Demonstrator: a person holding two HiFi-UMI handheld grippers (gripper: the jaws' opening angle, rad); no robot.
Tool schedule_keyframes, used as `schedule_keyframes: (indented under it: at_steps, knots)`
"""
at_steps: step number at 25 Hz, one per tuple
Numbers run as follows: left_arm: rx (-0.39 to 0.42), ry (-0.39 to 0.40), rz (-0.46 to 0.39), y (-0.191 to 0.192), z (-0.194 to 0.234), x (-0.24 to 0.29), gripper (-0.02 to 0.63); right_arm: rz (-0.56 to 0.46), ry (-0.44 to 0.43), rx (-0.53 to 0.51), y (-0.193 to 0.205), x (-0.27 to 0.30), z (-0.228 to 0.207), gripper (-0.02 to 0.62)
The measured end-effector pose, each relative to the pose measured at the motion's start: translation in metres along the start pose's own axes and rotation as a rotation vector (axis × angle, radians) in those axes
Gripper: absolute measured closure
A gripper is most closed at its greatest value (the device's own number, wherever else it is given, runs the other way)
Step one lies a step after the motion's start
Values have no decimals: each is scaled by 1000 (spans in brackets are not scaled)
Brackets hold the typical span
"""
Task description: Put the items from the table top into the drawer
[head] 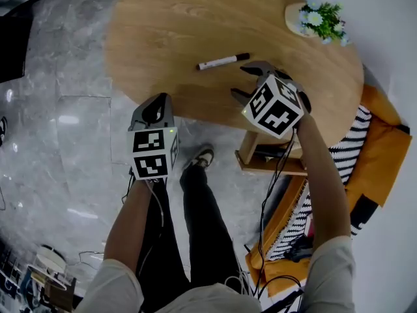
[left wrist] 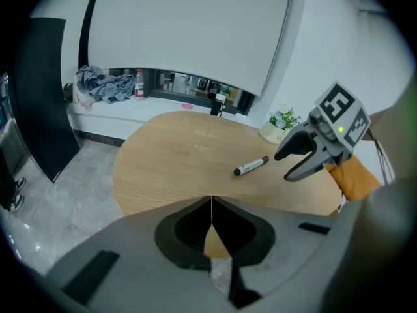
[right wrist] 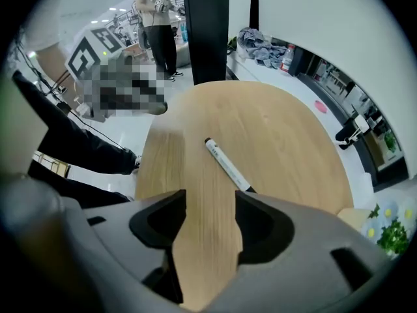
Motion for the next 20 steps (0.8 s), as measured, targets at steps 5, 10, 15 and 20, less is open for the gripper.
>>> schedule_keyframes:
  at_steps: [5,10,15,20]
  knots:
    - [-48,3,-24,-7,12,-3,595,8,-13,-26,-18,15,-11,366]
    - [-69,0,-28,-9,22,2,595,25,-17,-40,-29,32,-22,365]
    - [-77,-8,-27,-9,31,5,595,51,-34,-69,-39,45,-29,370]
    - [-86,-15,-19,-6,35,5,595,60,-48,-92,-42,53,-29,383]
Point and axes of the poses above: the fingertips, and each gripper's own axes: x forward along the fingers, z to its left, y out of its underside, the point moved 10 cm from there along -x, backward along the fingers, and after that the axes turned 10 degrees about y, right-handed, at the moved point
